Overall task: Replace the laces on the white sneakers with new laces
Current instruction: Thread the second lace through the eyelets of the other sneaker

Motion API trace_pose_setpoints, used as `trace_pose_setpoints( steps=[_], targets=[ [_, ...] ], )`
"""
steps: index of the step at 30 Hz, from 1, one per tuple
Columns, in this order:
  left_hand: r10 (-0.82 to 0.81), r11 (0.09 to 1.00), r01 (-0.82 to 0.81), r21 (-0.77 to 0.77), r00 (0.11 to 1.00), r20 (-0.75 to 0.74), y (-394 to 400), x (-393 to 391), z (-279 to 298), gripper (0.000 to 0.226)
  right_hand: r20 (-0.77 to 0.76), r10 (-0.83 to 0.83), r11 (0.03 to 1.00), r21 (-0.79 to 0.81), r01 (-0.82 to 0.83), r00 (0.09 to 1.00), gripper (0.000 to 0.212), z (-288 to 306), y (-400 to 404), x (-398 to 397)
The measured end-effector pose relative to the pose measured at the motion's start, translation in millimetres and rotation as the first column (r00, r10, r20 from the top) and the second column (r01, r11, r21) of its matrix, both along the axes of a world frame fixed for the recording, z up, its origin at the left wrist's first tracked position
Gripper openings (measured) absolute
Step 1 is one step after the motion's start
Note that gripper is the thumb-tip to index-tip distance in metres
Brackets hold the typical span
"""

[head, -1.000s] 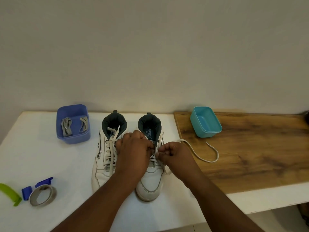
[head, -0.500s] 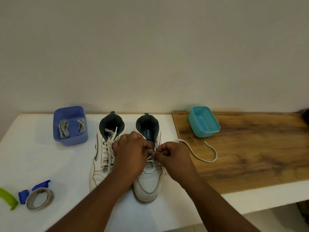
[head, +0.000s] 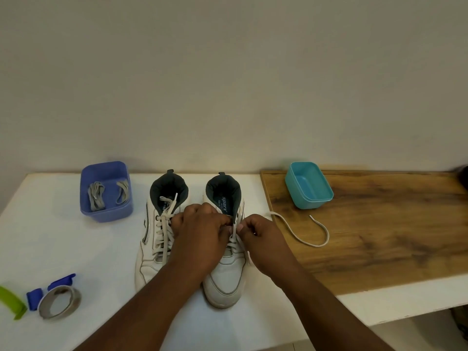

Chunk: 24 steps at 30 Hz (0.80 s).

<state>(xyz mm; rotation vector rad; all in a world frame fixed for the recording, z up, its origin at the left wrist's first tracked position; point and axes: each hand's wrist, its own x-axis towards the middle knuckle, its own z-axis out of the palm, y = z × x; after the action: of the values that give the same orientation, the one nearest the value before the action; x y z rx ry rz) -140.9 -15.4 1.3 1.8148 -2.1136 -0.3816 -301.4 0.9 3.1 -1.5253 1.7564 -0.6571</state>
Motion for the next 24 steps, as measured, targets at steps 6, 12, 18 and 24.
trace_pose_setpoints(
  steps=[6,12,18,24],
  targets=[
    [-0.050,0.999,0.051,-0.012,0.997,0.059,5.0,7.2,6.7,0.045,0.560,-0.380,0.898,0.031,0.439,0.737,0.017,36.5,-10.2,-9.0],
    [-0.055,0.998,0.055,0.004,0.998,0.039,3.7,7.6,3.7,0.043,-0.055,0.046,0.988,-0.147,-0.054,0.997,0.010,12.9,-0.6,-10.3],
    [-0.052,0.998,0.053,-0.016,0.998,0.047,6.4,7.2,5.3,0.049,-0.039,-0.050,0.977,-0.209,0.041,0.998,0.015,13.9,-4.1,-8.9],
    [-0.043,0.999,0.043,-0.009,0.999,0.028,6.7,7.0,5.5,0.051,0.868,-0.357,0.369,-0.210,0.906,0.346,0.011,69.8,-16.0,-60.6]
  ],
)
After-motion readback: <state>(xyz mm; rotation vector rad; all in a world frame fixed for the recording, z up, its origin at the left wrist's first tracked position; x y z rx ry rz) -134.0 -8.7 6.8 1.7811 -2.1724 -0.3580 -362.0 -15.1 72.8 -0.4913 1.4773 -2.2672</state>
